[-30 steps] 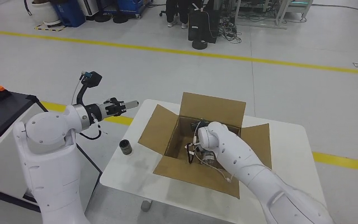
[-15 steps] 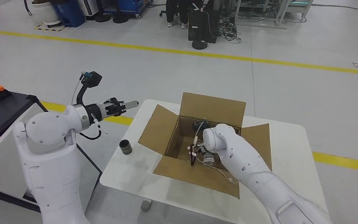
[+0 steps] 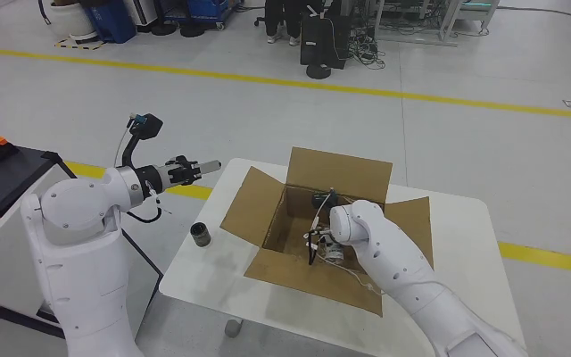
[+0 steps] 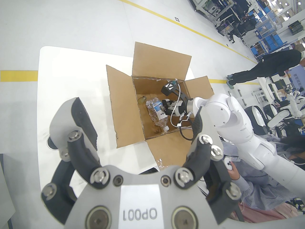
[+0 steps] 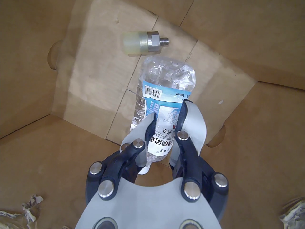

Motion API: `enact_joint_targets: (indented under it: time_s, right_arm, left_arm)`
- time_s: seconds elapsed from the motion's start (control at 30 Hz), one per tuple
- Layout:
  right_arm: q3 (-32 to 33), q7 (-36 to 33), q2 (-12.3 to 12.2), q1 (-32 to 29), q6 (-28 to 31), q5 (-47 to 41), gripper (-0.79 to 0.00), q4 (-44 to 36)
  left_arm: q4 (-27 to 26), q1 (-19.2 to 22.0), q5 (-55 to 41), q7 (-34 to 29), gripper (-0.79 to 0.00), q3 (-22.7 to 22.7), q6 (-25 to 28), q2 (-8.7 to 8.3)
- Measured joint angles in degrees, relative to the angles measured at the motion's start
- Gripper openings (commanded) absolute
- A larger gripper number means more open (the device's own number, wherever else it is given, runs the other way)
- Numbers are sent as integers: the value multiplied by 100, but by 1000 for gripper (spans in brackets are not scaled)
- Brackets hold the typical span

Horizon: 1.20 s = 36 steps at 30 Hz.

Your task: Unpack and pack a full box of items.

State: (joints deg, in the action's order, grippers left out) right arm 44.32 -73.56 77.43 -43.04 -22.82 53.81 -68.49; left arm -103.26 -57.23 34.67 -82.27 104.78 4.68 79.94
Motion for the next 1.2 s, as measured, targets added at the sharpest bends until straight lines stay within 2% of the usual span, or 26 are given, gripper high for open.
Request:
enact_joint_targets:
  time_s: [0.17,0.33,1.0,1.03,1.07,1.1,1.13,1.17,1.2]
  right_arm:
    - [61,-101,-31,-98,-97,255,0,-249]
    - [41,-210,-6,-84,-202,421,0,-119]
    - [-299,16,453,409,77,-277,0,1505]
    - [-312,31,472,426,87,-297,-86,1556]
    - [-328,44,495,448,99,-317,-326,1620]
    - [-339,50,512,462,101,-331,-413,1664]
    - [-349,54,529,475,101,-346,-539,1705]
    - [-361,56,550,488,103,-370,-613,1755]
    - [-371,59,565,497,108,-384,-643,1792]
  left_arm:
    - [0,0,0,0,0,0,0,0]
    - [0,0,0,0,0,0,0,0]
    - [0,0,0,0,0,0,0,0]
    - [0,0,0,0,0,0,0,0]
    - [0,0,0,0,0,0,0,0]
    - [0,0,0,0,0,0,0,0]
    - [0,0,0,0,0,0,0,0]
    - [0,0,0,0,0,0,0,0]
    - [0,0,0,0,0,0,0,0]
